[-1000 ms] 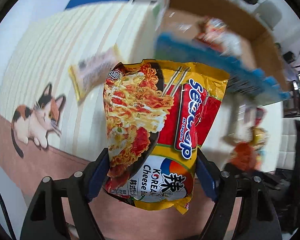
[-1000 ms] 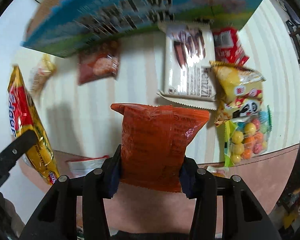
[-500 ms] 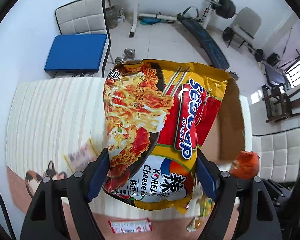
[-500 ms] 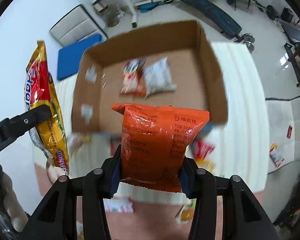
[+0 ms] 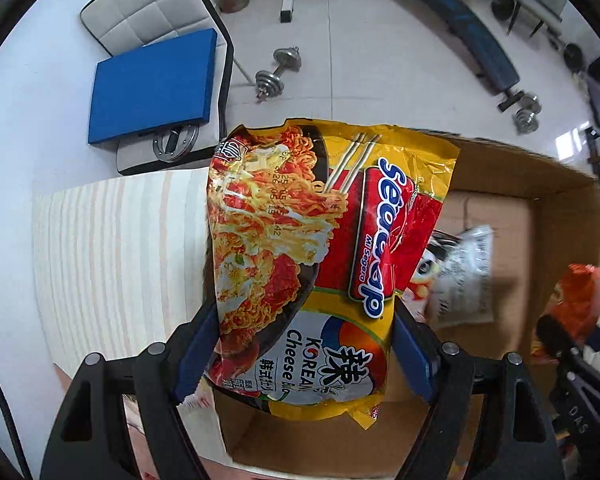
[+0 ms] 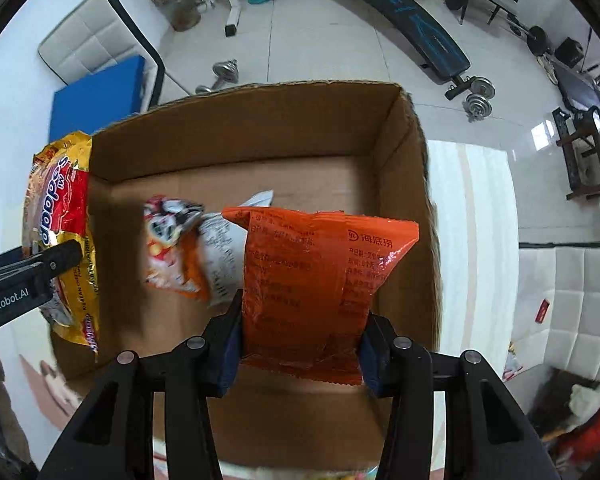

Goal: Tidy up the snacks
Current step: 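Lower both packs into the box and open both tools, then grasp the white-red strip packet with left tool while right tool grasps egg snack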

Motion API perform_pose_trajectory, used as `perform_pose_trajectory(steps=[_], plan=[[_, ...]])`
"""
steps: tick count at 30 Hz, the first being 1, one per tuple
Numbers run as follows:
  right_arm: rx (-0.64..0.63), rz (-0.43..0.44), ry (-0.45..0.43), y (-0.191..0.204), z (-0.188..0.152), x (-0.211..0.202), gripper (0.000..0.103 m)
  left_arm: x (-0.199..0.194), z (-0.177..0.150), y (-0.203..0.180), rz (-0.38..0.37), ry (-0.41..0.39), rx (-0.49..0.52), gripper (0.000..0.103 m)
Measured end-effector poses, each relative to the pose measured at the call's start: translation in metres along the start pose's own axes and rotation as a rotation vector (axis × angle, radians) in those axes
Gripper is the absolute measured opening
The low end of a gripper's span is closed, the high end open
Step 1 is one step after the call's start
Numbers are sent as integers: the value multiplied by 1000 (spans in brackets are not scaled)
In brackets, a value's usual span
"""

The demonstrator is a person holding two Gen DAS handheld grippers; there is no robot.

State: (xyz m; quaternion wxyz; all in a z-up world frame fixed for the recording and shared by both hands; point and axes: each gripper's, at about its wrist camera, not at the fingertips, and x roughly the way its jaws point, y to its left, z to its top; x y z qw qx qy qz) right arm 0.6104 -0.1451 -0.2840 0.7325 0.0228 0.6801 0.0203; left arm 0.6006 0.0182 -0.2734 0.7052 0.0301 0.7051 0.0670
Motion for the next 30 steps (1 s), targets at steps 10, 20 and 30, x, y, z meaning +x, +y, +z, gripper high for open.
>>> perform_pose_trajectory(steps=[10,20,30], plan=[[-12,-31,35,1,18,31,92,28,13,-1,-23,53,-32,80],[-12,39,20,-8,2,23,93,12,1,4,-62,14,-42,83],[-77,78,-79,-2,-47,-27,96,-53,-53,-1,-87,-239,-31,83]])
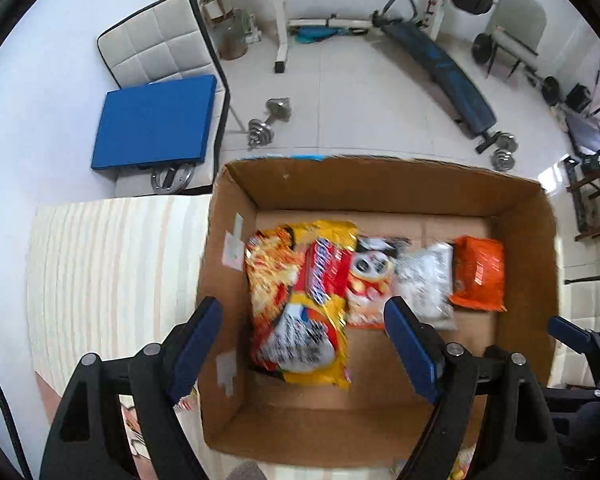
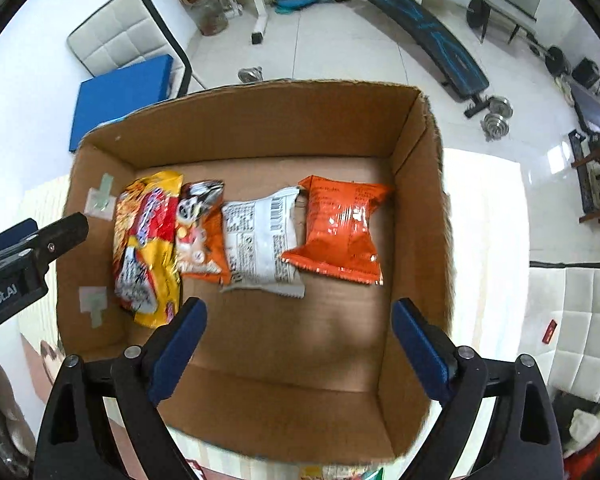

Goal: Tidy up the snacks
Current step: 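Grasp the white-red strip packet with left tool while right tool grasps egg snack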

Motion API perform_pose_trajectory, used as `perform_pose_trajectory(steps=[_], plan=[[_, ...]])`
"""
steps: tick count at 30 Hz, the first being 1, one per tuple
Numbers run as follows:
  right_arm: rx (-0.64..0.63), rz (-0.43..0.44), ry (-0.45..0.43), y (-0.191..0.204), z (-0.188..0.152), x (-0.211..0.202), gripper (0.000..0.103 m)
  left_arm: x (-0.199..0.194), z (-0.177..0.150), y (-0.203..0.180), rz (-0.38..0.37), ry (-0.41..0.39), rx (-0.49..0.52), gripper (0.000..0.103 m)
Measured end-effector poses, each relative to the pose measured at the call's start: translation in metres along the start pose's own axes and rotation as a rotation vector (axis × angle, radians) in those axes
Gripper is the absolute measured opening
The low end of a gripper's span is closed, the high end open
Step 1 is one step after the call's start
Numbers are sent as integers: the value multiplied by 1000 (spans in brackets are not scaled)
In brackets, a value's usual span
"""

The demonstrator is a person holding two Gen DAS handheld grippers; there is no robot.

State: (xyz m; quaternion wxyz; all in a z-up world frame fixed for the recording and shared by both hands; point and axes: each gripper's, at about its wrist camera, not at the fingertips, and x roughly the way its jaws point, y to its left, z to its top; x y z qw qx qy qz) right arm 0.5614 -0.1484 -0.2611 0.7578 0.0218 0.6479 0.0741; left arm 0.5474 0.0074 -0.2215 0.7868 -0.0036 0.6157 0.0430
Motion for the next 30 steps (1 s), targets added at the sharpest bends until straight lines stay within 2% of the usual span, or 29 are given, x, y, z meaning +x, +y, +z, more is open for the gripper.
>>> perform_pose_trajectory(steps=[9,16,21,25,28,30], plan=[[18,26,-71,8,-63,-46,96,-49,-59,-4,-81,-82,-1,83],[70,54,-15,7,-143,-52,96,-71,-135,5,-86,-92,97,83],[131,79,122,-1,-214,-21,96,-52,-200,9,-18,-39,228,83],[176,82,242,-8,-266,18,96,-8,-257,6,2,94,372,83],[195,82,288,-11,-288,36,96,24,-300,-2,17,180,503,83],[204,90,311,-13,-298,46,96,40,-324,-8,45,204,585,83]])
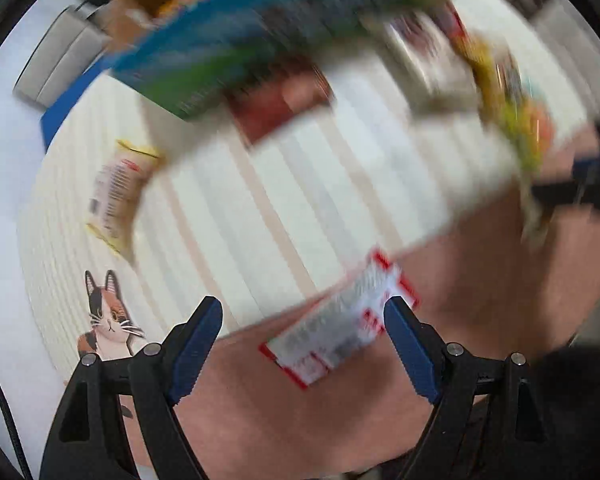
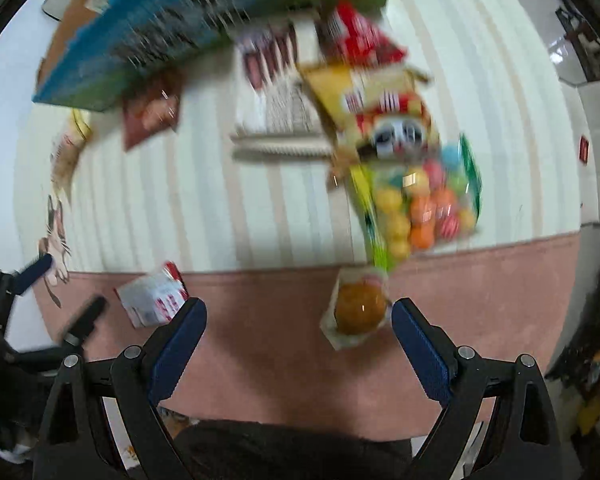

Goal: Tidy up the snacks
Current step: 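Grasp the white-red strip packet with left tool while right tool grasps egg snack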

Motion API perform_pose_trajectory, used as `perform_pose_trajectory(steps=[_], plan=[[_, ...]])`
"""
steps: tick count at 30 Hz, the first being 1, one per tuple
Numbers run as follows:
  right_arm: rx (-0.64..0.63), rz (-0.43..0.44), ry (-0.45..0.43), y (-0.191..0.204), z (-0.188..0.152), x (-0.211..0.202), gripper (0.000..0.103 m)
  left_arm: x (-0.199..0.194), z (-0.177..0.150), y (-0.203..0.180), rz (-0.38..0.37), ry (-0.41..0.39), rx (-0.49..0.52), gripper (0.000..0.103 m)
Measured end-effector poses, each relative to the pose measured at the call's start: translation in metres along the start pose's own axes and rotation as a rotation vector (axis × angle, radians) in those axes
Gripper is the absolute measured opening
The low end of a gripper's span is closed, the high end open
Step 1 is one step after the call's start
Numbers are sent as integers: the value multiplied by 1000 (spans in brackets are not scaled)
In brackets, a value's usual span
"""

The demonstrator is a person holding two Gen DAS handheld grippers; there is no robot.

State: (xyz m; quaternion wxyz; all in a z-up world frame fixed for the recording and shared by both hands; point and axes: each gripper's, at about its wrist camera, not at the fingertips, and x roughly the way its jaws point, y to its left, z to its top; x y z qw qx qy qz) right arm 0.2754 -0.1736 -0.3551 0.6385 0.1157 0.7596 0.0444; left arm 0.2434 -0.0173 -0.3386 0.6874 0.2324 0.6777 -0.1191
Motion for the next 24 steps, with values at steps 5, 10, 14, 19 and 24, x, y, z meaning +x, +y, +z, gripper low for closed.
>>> perform_pose_trajectory(steps=[5,10,14,19,24], plan=[[33,7,36,-12,-5,17,96,45,-24,-40,88,94,152,83],[54,-10,25,-24,-2,17,96,66,-18,-35,111,138,55,85],[91,-4,32,-35,-1,20,96,68,-3,-9,90,157,-83,85],[133,21,74,-47,-3,40,96,75,9,22,11,188,-255,85],[159,44,86,-46,-5,62,88,77,2,47,-91,214,-386,85]])
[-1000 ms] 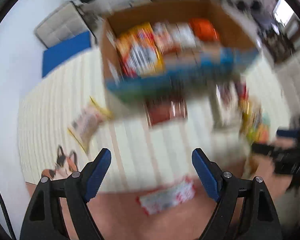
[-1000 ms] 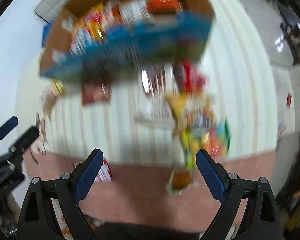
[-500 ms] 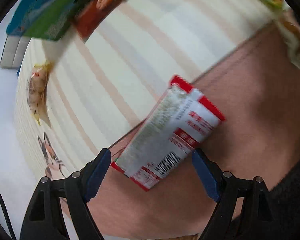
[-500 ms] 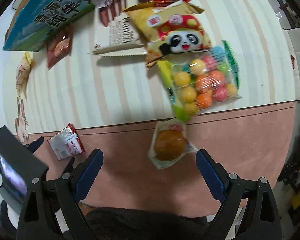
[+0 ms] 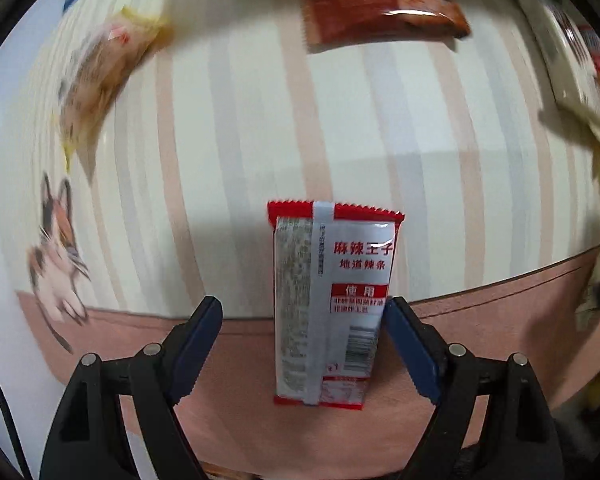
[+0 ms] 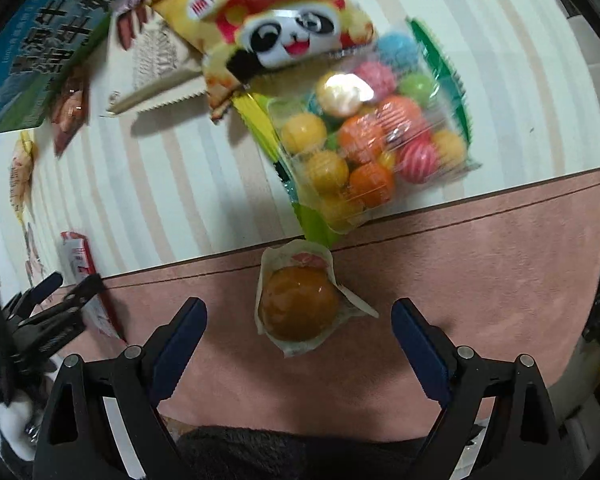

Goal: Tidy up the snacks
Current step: 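Grasp the white-red strip packet with left tool while right tool grasps egg snack, then place the strip packet and egg snack into the box, open both tools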

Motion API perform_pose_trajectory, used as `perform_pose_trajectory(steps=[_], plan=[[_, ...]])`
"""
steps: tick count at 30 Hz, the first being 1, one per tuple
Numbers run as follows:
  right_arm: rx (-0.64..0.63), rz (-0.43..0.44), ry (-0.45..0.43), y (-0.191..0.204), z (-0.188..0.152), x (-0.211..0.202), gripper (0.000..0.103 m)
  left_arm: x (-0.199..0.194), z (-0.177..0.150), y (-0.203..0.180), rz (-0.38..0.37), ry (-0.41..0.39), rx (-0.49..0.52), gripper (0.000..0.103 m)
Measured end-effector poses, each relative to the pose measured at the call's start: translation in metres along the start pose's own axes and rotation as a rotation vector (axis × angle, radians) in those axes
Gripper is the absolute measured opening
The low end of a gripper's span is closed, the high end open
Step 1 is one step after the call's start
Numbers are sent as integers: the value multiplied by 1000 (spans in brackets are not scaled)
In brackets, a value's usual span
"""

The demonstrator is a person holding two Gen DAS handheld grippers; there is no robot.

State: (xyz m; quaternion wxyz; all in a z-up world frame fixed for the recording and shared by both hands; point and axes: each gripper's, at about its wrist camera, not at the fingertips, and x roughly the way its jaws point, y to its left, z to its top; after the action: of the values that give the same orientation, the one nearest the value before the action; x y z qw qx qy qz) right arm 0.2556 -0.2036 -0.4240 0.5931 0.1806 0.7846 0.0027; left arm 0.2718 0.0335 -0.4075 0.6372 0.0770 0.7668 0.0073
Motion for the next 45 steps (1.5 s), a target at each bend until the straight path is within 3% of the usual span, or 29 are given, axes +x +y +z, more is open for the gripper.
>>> perform_pose_trajectory(steps=[4,6,10,11,12,14,18,26,37,40,45], plan=[[-31,-92,-43,17,-5,2,75,4,-14,12,-47,27,-24,84],[-69,-143,-77,27,-10,0,58,12,-22,14,-49,43,-18,85],[-112,-146,-82,40,-17,2,57,23,-29,15,-82,54,-51,82],[-113,-140,-78,47,-20,5,56,22,-29,19,-99,42,-70,76],[-113,-132,-72,50,-23,7,56,20,-30,22,-134,27,-86,62],[-120,-133,-70,60,-29,11,56,17,-33,24,-121,10,-82,51],[-133,-120,-63,73,-40,17,55,11,-36,21,-91,-18,-64,46],[-148,-64,-58,103,-57,27,55,-20,-54,18,-124,-61,-95,43],[-191,74,-155,128,-62,-44,54,-118,-57,22,-248,-204,-94,43],[-201,113,-204,131,-57,-76,54,-156,-41,21,-296,-254,-104,43],[-221,175,-294,133,-8,-140,54,-198,3,17,-354,-317,-112,43]])
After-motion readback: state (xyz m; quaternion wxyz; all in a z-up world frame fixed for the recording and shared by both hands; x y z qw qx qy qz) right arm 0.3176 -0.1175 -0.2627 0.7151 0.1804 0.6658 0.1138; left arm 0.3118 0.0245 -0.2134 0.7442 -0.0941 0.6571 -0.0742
